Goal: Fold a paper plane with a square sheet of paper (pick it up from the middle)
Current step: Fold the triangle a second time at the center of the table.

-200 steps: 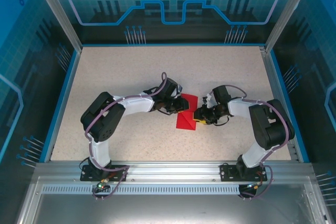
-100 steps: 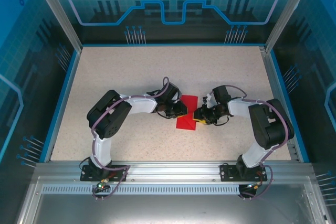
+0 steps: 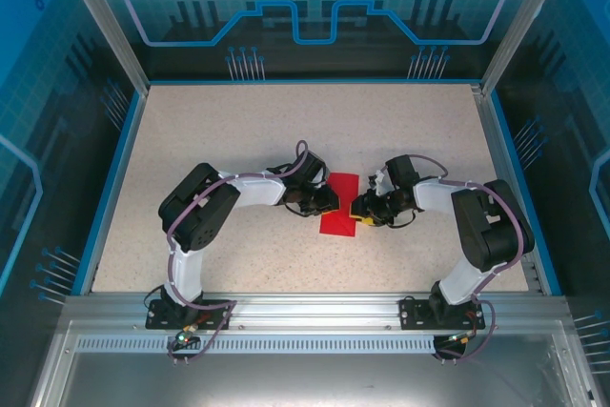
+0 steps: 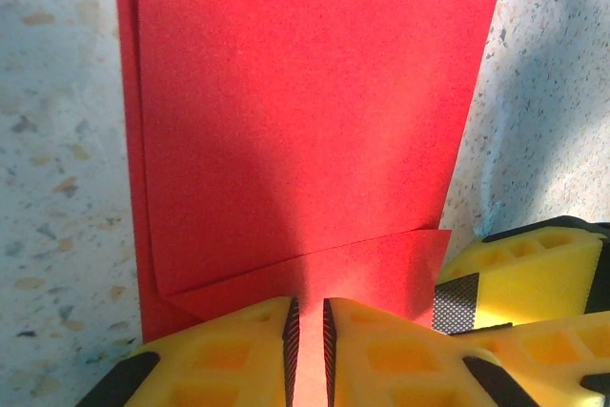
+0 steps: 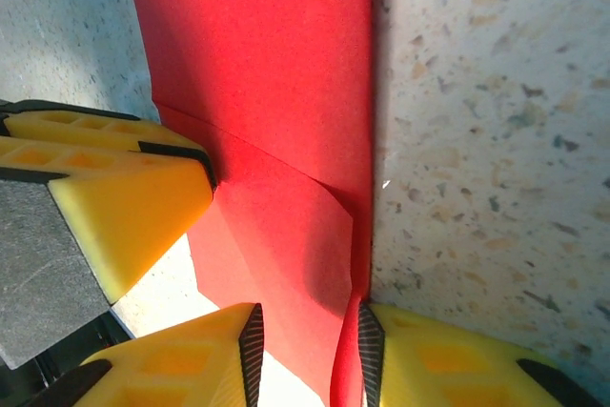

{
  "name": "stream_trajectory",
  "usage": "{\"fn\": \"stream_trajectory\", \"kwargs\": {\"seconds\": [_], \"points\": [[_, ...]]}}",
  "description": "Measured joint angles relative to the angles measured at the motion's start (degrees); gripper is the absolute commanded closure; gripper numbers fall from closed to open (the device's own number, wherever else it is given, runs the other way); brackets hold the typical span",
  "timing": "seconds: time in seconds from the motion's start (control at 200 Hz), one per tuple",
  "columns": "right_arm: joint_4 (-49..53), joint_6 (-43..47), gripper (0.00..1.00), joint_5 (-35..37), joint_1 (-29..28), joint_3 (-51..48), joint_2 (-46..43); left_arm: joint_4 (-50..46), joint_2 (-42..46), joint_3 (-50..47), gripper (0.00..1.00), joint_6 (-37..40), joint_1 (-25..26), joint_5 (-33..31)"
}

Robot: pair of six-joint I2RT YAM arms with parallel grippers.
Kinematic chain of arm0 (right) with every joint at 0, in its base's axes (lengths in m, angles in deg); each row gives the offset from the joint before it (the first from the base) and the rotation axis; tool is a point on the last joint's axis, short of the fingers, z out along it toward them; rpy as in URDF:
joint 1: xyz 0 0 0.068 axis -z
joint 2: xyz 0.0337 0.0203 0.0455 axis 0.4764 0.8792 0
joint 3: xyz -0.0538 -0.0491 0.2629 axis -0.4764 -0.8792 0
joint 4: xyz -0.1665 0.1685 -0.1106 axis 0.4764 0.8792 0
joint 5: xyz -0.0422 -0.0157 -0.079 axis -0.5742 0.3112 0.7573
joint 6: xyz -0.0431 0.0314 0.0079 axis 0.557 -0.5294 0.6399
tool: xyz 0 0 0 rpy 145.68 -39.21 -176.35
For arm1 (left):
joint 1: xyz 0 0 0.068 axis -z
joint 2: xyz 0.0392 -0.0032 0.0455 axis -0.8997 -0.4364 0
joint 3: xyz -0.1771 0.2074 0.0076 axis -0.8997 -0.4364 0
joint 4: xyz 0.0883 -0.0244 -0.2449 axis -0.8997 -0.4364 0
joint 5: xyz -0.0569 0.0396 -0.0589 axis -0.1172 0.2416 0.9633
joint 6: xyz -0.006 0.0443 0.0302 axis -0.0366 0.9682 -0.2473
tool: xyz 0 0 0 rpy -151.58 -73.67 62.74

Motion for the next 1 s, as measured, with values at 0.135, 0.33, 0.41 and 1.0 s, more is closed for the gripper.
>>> {"fn": "stream_trajectory", "kwargs": {"seconds": [0.135, 0.33, 0.41, 1.0], "points": [[-0.8, -1.1, 0.68, -0.4, 0.0, 0.0, 0.0, 0.0, 0.0, 0.0, 0.81, 0.1, 0.0, 0.0], [-1.4, -2.0, 0.68, -0.6, 0.0, 0.0, -0.1, 0.0, 0.0, 0.0, 0.81, 0.1, 0.0, -0.1], [-1.4, -2.2, 0.68, -0.6, 0.0, 0.0, -0.6, -0.1, 0.0, 0.0, 0.81, 0.1, 0.0, -0.4], [0.7, -2.3, 0.68, 4.7, -1.3, 0.6, -1.0, -0.2, 0.1, 0.0, 0.82, 0.1, 0.0, -0.9]]}}
